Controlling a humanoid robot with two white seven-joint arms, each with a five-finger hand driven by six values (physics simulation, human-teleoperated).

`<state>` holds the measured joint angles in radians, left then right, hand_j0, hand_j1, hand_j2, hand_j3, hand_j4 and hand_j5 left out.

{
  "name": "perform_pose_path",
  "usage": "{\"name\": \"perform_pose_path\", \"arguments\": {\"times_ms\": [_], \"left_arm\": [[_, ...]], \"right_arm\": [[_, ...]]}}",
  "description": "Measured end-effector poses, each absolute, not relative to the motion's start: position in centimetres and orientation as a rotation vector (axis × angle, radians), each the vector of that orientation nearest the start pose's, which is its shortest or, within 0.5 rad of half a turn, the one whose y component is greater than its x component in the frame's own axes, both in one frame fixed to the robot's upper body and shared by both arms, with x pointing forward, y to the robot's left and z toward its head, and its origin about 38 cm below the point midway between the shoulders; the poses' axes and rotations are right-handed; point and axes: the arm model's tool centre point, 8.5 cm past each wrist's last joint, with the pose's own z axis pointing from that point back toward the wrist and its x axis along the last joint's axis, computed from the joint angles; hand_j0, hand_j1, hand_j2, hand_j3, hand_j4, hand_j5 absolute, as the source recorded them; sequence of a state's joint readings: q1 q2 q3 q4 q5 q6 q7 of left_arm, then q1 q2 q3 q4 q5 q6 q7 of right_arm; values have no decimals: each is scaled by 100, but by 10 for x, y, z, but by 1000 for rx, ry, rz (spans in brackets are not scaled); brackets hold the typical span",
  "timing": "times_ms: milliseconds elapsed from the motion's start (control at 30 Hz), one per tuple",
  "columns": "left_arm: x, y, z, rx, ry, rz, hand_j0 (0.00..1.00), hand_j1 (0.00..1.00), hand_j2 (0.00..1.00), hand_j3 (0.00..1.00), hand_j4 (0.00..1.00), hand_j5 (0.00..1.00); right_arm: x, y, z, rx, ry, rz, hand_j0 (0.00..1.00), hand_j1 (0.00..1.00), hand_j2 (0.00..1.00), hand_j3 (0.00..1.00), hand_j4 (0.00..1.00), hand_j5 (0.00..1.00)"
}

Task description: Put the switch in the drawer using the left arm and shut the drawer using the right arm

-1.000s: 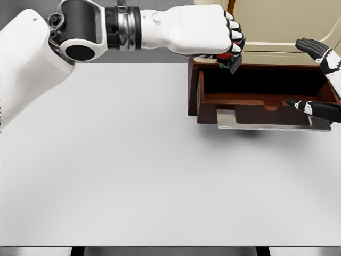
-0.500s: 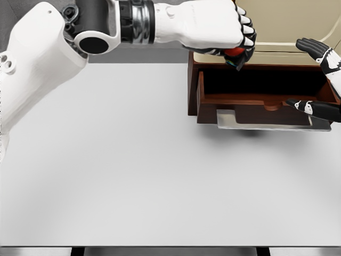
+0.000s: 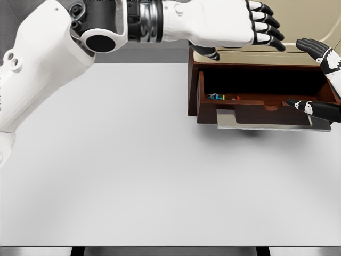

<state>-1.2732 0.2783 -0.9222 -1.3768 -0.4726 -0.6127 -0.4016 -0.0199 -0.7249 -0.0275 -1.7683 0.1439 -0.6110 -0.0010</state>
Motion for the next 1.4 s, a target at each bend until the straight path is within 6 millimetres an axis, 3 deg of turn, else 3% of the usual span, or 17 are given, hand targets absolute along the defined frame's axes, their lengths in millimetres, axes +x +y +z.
{"name": "perform_pose_path", "arguments": {"times_ms": [133, 467, 633, 700, 867, 1033, 1200, 1400], "left_arm": [[445, 14, 401, -434, 1960, 2245, 51, 51, 51, 51, 51, 51], [416, 26, 403, -368, 1953, 2179, 50, 50, 50, 50, 50, 50], [402, 46, 394, -336, 1952, 2182, 51, 51, 51, 51, 51, 51], [399, 57, 391, -330, 1955, 2192, 51, 51, 51, 51, 51, 51], [400, 104, 380, -346, 1979, 2279, 51, 51, 51, 51, 51, 51], [408, 170, 365, -406, 2024, 2434, 52, 52, 52, 52, 52, 52], [409, 234, 323, -433, 2076, 2638, 52, 52, 52, 52, 52, 52], [419, 290, 325, -599, 2123, 2739, 53, 53, 53, 53, 53, 53]], "right_arm": [[337, -357, 256, -522, -2195, 1092, 100, 100, 100, 100, 100, 100], [332, -366, 252, -541, -2164, 1092, 100, 100, 100, 100, 100, 100], [329, -367, 248, -534, -2149, 1096, 100, 100, 100, 100, 100, 100], [330, -366, 249, -531, -2143, 1110, 90, 90, 90, 90, 90, 90], [335, -371, 268, -566, -2140, 1188, 61, 61, 61, 61, 61, 61], [337, -375, 282, -595, -2131, 1248, 61, 61, 61, 61, 61, 61], [342, -371, 293, -602, -2151, 1274, 61, 61, 61, 61, 61, 61], [351, -344, 283, -499, -2162, 1331, 57, 57, 57, 57, 57, 57]]}}
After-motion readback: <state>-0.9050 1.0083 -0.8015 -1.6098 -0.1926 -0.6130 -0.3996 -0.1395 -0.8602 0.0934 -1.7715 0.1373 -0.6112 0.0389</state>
